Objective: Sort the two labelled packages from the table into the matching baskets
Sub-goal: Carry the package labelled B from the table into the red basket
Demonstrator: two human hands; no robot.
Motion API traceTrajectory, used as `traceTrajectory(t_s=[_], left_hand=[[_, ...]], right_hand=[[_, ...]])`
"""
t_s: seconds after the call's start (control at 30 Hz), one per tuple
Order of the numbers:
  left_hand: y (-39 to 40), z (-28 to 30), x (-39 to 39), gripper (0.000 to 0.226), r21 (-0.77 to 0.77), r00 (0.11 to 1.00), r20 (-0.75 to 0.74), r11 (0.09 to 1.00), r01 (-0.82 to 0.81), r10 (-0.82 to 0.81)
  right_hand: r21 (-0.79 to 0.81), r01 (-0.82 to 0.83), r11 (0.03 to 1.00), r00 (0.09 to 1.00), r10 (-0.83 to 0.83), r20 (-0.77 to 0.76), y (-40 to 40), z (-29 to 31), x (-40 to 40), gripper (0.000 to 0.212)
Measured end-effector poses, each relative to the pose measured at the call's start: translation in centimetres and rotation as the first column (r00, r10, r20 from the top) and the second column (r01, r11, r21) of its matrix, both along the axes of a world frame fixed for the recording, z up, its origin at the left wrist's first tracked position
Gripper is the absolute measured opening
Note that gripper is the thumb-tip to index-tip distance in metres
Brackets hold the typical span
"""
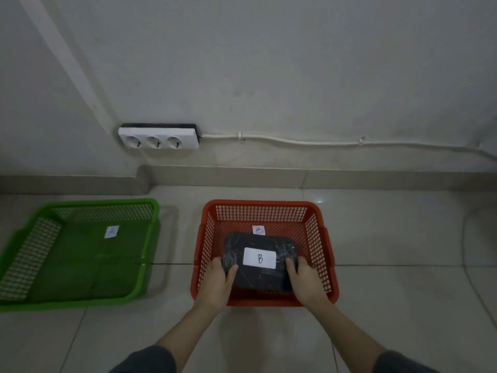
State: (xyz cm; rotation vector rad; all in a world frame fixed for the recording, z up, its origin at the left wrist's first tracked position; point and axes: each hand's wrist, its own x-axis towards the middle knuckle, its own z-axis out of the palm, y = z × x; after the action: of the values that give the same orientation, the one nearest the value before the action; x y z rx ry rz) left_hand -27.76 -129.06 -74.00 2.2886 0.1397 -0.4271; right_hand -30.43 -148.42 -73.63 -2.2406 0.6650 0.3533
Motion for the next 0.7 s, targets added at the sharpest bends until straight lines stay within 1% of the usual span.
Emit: traceTrajectory(t_s=[0.07,0.13,0.17,0.3,0.4,0.47,0.53,0.63,0.7], left_hand=[[-0.2,-2.3,0.7,0.033,0.091,0.999,-0.042,0.995,0.028,-0.024],[-0.3,-4.1,1.3,0.035,0.178,0.988,-0.131,0.979,0.099,-0.076],[-0.5,-4.6,1.6,0.035,0.204,0.979,-0.177,0.969,0.142,-0.106],[-0.7,-5.4,2.7,0.038,0.266,0.938,-0.304,0.930,0.253,-0.168],[-0.8,-5.2,3.1,0.044,0.294,0.916,-0.349,0.906,0.305,-0.196],[-0.7,-4.3,3.2,0.045,0.299,0.932,-0.325,0.917,0.262,-0.160],[-0.5,-2.4,3.2,0.044,0.305,0.954,-0.259,0.925,0.228,-0.150],[0.7,2.8,3.1,0.037,0.321,0.954,-0.202,0.906,0.276,-0.220],[2.0,7.9,3.1,0.035,0.353,0.946,-0.202,0.883,0.310,-0.252]], right_hand=[[-0.088,-0.099,0.991,0.991,0.090,-0.099,-0.6,-2.4,0.5,0.042],[-0.171,-0.197,0.965,0.966,0.161,-0.200,-0.9,-3.9,0.8,0.045],[-0.187,-0.223,0.957,0.955,0.176,-0.238,-0.8,-4.5,0.9,0.046],[-0.225,-0.255,0.941,0.937,0.183,-0.298,-0.6,-5.7,1.5,0.046],[-0.186,-0.223,0.957,0.932,0.153,-0.330,-0.8,-5.5,1.6,0.049],[-0.163,-0.180,0.970,0.938,0.119,-0.326,-0.8,-4.7,1.7,0.052],[-0.197,-0.176,0.964,0.945,0.110,-0.307,-0.7,-3.0,1.6,0.051],[-0.310,-0.271,0.911,0.933,0.170,-0.318,0.3,2.5,1.8,0.046],[-0.334,-0.338,0.880,0.922,0.238,-0.306,1.5,7.8,2.1,0.043]])
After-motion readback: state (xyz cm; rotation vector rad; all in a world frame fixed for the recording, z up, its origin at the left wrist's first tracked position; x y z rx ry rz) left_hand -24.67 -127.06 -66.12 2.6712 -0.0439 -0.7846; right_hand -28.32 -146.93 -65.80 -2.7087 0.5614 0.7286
